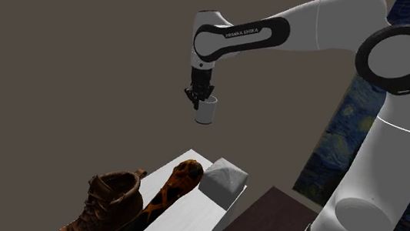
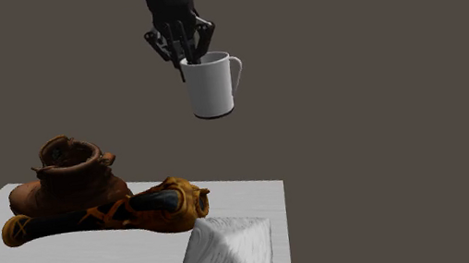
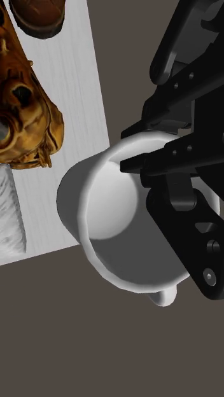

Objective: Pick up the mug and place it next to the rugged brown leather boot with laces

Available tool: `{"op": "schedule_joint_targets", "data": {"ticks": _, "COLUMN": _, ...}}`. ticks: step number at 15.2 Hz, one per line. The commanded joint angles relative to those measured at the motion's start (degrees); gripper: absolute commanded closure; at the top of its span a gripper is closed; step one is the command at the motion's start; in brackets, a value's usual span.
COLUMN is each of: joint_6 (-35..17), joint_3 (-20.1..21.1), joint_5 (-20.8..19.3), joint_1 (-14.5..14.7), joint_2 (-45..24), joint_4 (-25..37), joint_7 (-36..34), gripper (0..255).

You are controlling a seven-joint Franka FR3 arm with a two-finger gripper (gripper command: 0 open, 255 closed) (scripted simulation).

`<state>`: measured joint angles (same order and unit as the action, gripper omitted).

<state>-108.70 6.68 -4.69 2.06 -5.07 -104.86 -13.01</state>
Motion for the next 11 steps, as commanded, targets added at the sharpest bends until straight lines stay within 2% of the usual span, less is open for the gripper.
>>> {"op": "schedule_joint_targets", "data": {"ticks": 1, "joint_6": -0.5, "joint_3": 1.0, "joint_5": 0.2, "joint_1": 1.2, "joint_2": 1.9, "joint_4": -2.5, "joint_7": -2.2, "gripper": 255}}
{"op": "schedule_joint_targets", "data": {"ticks": 11, "joint_6": -1.1, "joint_3": 7.2, "joint_5": 2.3, "joint_1": 7.2, "joint_2": 10.0, "joint_4": -11.9, "joint_7": -13.8, "gripper": 255}}
